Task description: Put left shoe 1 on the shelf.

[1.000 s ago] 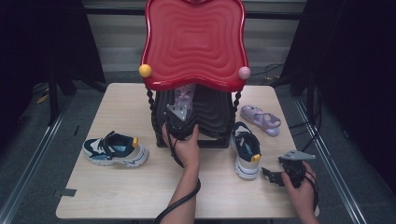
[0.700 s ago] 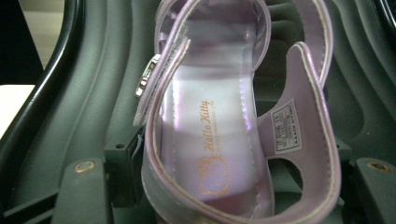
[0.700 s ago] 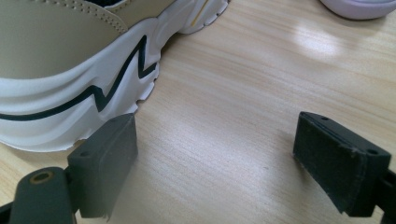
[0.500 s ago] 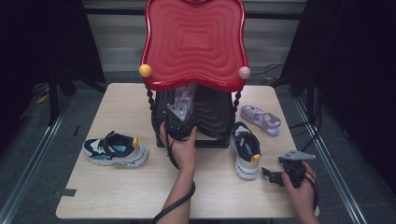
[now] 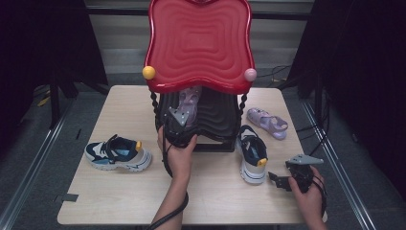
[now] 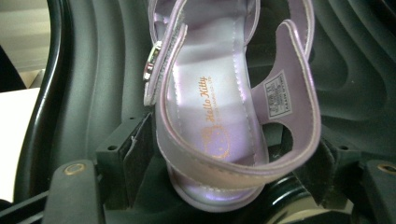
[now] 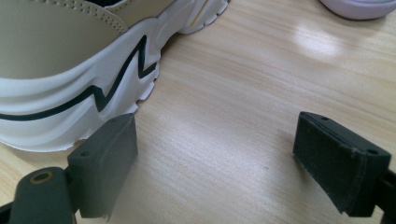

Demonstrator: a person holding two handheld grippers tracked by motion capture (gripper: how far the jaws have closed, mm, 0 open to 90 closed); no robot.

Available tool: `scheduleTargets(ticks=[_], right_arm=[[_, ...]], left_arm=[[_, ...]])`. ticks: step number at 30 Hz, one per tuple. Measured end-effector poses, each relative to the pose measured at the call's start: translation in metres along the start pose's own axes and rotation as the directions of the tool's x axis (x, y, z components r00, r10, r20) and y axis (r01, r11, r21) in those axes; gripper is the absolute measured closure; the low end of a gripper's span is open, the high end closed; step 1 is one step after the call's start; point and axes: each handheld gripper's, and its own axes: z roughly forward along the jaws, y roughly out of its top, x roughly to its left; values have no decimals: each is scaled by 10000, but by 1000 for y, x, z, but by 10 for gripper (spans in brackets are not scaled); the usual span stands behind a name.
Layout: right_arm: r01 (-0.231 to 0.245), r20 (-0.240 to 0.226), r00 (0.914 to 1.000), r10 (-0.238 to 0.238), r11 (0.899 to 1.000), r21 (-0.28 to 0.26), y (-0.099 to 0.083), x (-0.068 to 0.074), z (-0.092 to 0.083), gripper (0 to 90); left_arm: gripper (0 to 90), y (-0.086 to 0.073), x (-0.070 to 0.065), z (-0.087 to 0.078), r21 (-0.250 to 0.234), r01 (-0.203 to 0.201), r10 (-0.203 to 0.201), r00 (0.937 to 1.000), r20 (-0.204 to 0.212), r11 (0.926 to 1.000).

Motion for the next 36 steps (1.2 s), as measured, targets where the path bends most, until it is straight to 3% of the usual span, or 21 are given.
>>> scheduleTargets(ticks=[5,9,16,22,28,36], right_arm=[[-8,0,10000,8,10000,-1,0,0,0,133],[-10,1,10000,10,10000,-2,0,0,0,133],[-6,-1,10000,6,10000,-3,0,0,0,133],[-5,-2,10000,5,10000,-3,0,0,0,133],[-13,-5,10000,13,10000,1,0,0,0,133],[2,0,10000,-2,10000,-1,0,0,0,133]], left_arm=[[303,0,0,-2,-38,-242,242,9997,51,9997],[372,2,-1,-4,-53,-134,133,9999,-47,9999],[421,-1,-2,-5,-621,360,-363,9993,-35,9974],[470,4,-4,-10,-1440,685,-721,9972,-201,9872],[488,2,-13,-6,-1119,688,-680,9976,114,9913],[448,-2,-9,-3,-805,618,-587,9975,397,9948]])
